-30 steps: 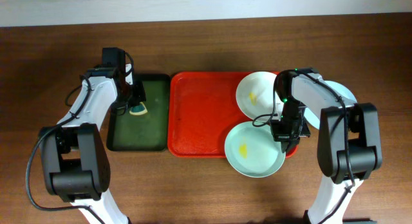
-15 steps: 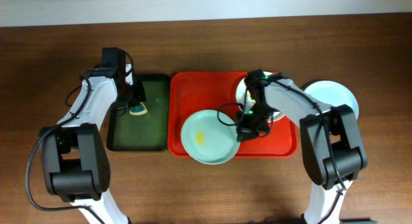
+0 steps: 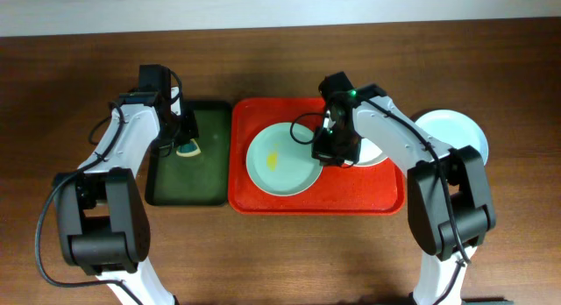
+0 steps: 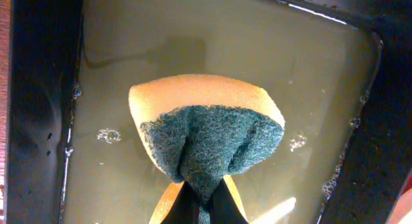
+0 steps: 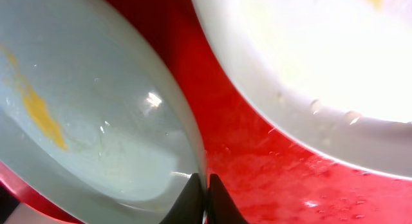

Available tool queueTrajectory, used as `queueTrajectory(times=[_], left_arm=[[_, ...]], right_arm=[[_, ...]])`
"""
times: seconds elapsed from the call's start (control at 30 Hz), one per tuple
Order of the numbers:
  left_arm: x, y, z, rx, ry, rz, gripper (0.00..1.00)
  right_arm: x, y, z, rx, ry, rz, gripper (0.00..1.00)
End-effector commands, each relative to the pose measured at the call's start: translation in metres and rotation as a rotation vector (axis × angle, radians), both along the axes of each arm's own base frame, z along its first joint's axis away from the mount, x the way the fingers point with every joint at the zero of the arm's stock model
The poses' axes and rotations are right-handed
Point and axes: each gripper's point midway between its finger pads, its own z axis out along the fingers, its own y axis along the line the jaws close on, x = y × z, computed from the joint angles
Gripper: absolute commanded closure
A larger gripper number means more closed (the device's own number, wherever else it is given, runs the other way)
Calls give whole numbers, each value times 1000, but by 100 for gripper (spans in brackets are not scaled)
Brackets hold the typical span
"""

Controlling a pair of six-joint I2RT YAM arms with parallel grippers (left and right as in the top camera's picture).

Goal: Clean dirty plates on tray and stack at the side

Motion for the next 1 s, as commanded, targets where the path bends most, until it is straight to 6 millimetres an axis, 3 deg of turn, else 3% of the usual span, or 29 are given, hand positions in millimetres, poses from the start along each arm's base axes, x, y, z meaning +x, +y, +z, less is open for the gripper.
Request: queueTrajectory(times=[0.0,0.13,0.2,0.23,0.27,0.3,0.57,0.7,0.87,0.97], left_arm=[[-3,-1,-5,-3,11,-18,100],[-3,-1,-5,-3,11,-18,100],[-3,-1,-5,-3,11,-19,100],[-3,-1,-5,-1,11,-27,100],[-2,-1,-5,5,8,-50,100],[-2,-1,-5,11,2,-75,100],[-9,-16,-16,16,29,-133,100],[-12,-24,-39,15,73,-151,100],[-13,-24,-41,15,79,-151,100],[-12,-24,-41,15,76,-151,100]], right_arm=[[10,-3,18,-38,-68,66,80],[5,-8,55,-51,-42,147,73],[-8,-15,76,-77,4,191,68],[-12,-17,78,-84,22,192,58],[-13,-17,78,-86,28,192,33],[-13,-19,77,-98,27,192,23],[-20,-21,70,-108,55,197,23],[-21,-21,70,-108,56,197,25],[-22,-21,69,-110,61,189,26],[-30,-14,57,-115,78,213,26]])
